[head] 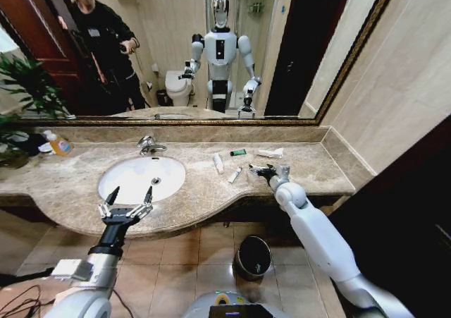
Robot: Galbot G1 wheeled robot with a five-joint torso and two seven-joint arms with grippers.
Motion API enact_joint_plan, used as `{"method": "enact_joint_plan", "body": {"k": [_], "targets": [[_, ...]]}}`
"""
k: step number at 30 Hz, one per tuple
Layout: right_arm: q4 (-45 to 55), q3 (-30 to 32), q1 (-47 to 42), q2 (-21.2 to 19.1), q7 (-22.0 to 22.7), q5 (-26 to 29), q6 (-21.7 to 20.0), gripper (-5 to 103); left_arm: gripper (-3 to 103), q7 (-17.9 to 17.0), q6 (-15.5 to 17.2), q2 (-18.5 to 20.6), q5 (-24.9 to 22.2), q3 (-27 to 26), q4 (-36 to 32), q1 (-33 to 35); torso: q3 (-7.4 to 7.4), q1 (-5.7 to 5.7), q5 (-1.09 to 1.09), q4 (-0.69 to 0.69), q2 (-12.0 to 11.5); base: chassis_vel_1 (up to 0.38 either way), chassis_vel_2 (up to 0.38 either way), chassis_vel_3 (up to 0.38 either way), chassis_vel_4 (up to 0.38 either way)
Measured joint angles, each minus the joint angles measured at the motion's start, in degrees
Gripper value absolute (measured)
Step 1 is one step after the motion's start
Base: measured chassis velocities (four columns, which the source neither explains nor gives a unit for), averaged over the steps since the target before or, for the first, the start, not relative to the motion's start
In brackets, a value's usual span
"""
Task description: Pick up the trash from the sink and place it in the trash bin.
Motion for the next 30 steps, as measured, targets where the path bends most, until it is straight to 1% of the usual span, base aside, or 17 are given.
{"method": "enact_joint_plan", "body": {"k": [9, 10, 11, 13, 14, 15, 17, 23, 30], "targets": [[-1.05, -1.39, 1.47, 1.18, 0.08, -1.11, 0.0, 100, 100, 0.0, 0.0, 0.0, 0.0, 0.0, 0.0, 0.0, 0.0, 0.0, 0.0, 0.01, 0.0, 0.0, 0.0, 0.0, 0.0], [-1.34, -1.39, 1.53, 1.27, 0.08, -1.17, -0.01, 102, 100, 0.0, 0.0, 0.0, 0.0, 0.0, 0.0, 0.0, 0.0, 0.0, 0.0, 0.01, 0.0, 0.0, 0.0, 0.0, 0.0], [-1.54, -1.38, 1.53, 1.3, 0.09, -1.19, -0.03, 102, 100, 0.0, 0.0, 0.0, 0.0, 0.0, 0.0, 0.0, 0.0, 0.0, 0.0, 0.01, 0.0, 0.0, 0.0, 0.0, 0.0], [-1.81, -1.14, 1.22, 1.36, 0.22, -1.21, -0.06, 96, 100, 0.0, 0.0, 0.0, 0.0, 0.0, 0.0, 0.0, 0.0, 0.0, 0.0, 0.0, 0.0, 0.0, 0.0, 0.0, 0.0], [-1.81, -1.14, 1.22, 1.36, 0.22, -1.21, -0.06, 96, 100, 0.0, 0.0, 0.0, 0.0, 0.0, 0.0, 0.0, 0.0, 0.0, 0.0, 0.0, 0.0, 0.0, 0.0, 0.0, 0.0], [-1.86, -1.0, 1.03, 1.42, 0.23, -1.21, -0.05, 93, 100, 0.0, 0.0, 0.0, 0.0, 0.0, 0.0, 0.0, 0.0, 0.0, 0.0, 0.0, 0.0, 0.0, 0.0, 0.0, 0.0], [-1.87, -0.61, 0.65, 1.71, 0.24, -1.22, -0.02, 89, 100, 0.0, 0.0, 0.0, 0.0, 0.0, 0.0, 0.0, 0.0, 0.0, 0.0, 0.0, 0.0, 0.0, 0.0, 0.0, 0.0], [-1.88, -0.52, 0.08, 2.38, 0.24, -1.22, -0.02, 93, 100, 0.0, 0.0, 0.0, 0.0, 0.0, 0.0, 0.0, 0.0, 0.0, 0.0, 0.0, 0.0, 0.0, 0.0, 0.0, 0.0], [-2.24, -0.54, -0.34, 3.18, 0.0, -1.27, 0.11, 93, 100, 0.0, 0.0, 0.0, 0.0, 0.0, 0.0, 0.0, 0.0, 0.0, 0.0, 0.0, 0.0, 0.0, 0.0, 0.0, 0.0]]}}
